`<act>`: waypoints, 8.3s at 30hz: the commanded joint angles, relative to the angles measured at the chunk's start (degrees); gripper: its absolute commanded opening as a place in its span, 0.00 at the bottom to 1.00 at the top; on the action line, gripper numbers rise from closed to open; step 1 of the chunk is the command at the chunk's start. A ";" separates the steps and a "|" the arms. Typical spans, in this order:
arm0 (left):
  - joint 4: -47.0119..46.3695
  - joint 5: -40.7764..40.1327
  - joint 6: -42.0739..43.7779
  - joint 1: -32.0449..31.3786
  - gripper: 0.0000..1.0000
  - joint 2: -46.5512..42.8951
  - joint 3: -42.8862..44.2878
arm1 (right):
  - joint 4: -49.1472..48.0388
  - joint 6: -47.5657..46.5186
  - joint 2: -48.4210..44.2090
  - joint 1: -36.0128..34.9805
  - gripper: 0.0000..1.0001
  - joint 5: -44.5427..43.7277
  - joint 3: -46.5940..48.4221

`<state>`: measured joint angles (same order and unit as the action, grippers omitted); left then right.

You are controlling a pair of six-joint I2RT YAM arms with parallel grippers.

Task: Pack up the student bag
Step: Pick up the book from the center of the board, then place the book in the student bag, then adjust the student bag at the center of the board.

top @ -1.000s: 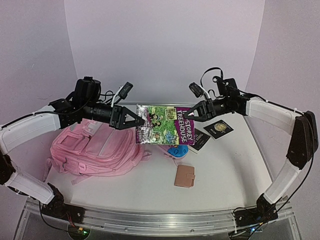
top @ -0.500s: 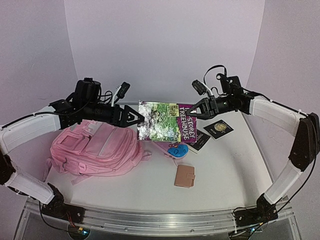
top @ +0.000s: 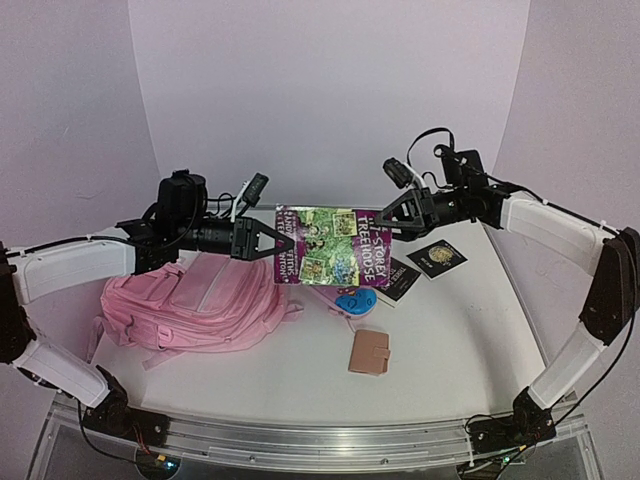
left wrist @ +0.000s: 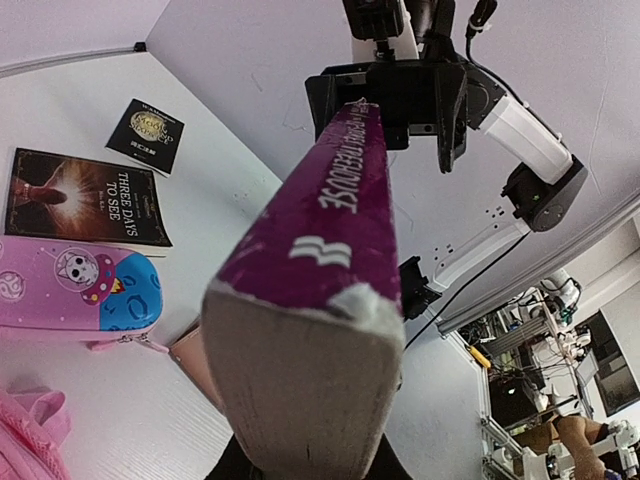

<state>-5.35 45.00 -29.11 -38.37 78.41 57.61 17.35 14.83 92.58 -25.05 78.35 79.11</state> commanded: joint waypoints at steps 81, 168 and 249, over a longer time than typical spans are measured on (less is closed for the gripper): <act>67.11 -62.30 0.37 -12.41 0.00 26.34 37.05 | -36.53 36.77 0.52 -0.40 0.00 -14.40 -24.23; 55.99 -54.56 5.61 -11.62 0.00 5.86 32.53 | -25.38 48.41 40.34 -29.80 0.10 -39.93 23.56; 37.88 -26.76 8.18 0.22 0.86 64.49 70.57 | -6.09 10.31 18.56 16.15 0.67 -32.47 -14.68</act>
<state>35.49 16.99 -19.66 -38.32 148.09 133.13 11.57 27.15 112.57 -8.67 45.93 63.79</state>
